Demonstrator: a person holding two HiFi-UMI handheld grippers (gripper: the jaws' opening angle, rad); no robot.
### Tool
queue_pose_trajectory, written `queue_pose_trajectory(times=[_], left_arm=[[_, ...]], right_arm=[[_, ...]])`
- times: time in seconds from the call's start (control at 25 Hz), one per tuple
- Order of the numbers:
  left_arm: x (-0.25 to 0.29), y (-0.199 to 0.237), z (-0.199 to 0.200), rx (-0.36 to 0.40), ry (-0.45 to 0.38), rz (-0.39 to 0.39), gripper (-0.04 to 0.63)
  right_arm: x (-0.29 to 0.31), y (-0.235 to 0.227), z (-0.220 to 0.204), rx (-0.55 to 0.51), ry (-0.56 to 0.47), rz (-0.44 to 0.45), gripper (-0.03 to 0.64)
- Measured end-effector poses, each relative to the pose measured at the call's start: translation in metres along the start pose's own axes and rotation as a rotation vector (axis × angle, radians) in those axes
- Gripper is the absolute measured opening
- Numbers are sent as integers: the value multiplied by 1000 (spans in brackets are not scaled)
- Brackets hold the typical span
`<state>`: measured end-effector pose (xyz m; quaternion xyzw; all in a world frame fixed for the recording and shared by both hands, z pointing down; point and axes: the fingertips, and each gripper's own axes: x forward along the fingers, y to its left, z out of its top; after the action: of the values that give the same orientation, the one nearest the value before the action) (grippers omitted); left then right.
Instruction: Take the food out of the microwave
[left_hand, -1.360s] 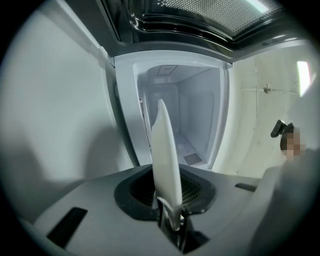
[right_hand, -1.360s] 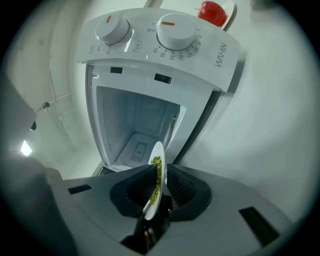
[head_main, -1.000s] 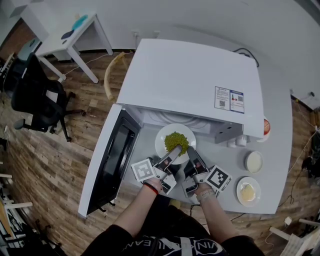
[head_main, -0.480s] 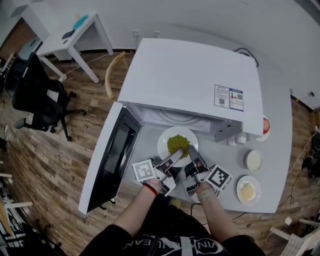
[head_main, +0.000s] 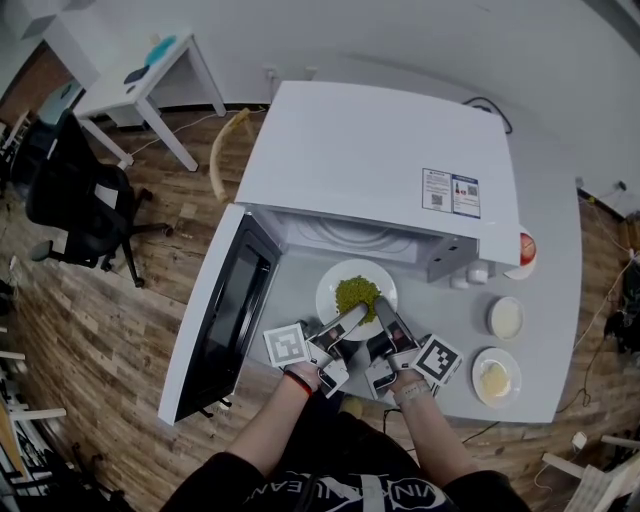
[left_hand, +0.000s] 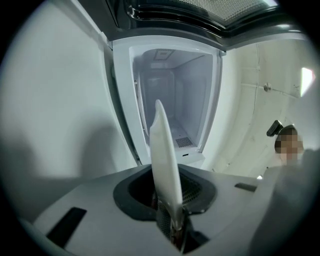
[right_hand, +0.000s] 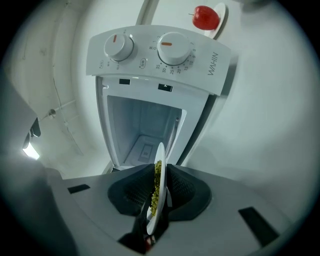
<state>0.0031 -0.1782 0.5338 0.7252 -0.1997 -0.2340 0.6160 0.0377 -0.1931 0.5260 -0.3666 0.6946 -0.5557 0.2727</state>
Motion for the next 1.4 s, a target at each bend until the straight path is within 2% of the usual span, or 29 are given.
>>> queue_pose_trajectory(times=[0.2, 0.48, 0.72, 0.84, 1.04, 1.12, 1.28, 1.4], left_arm=[[-7, 2, -7, 68, 27, 30, 72], [-9, -10, -21, 99, 56, 22, 78], [-21, -2, -36, 131, 70, 83, 87], [-24, -8, -43, 153, 80, 74, 89], [-34, -10, -58, 96, 76, 93, 89], [-36, -14, -63, 99, 76, 86, 89], [-36, -21, -70, 171, 74, 86, 89], [-37, -22, -75, 199, 58, 103, 89]], right_arm=[[-10, 1, -4, -2, -12, -13, 83], [-25, 7, -11, -11, -15, -6, 83], [-41, 10, -17, -9, -32, -7, 83], [-49, 13, -22, -10, -36, -4, 83], [-64, 19, -29, -24, -41, 6, 83], [-69, 21, -31, -32, -45, 3, 83], [-79, 18, -36, -62, -66, -44, 83], [-85, 17, -39, -112, -77, -75, 84]])
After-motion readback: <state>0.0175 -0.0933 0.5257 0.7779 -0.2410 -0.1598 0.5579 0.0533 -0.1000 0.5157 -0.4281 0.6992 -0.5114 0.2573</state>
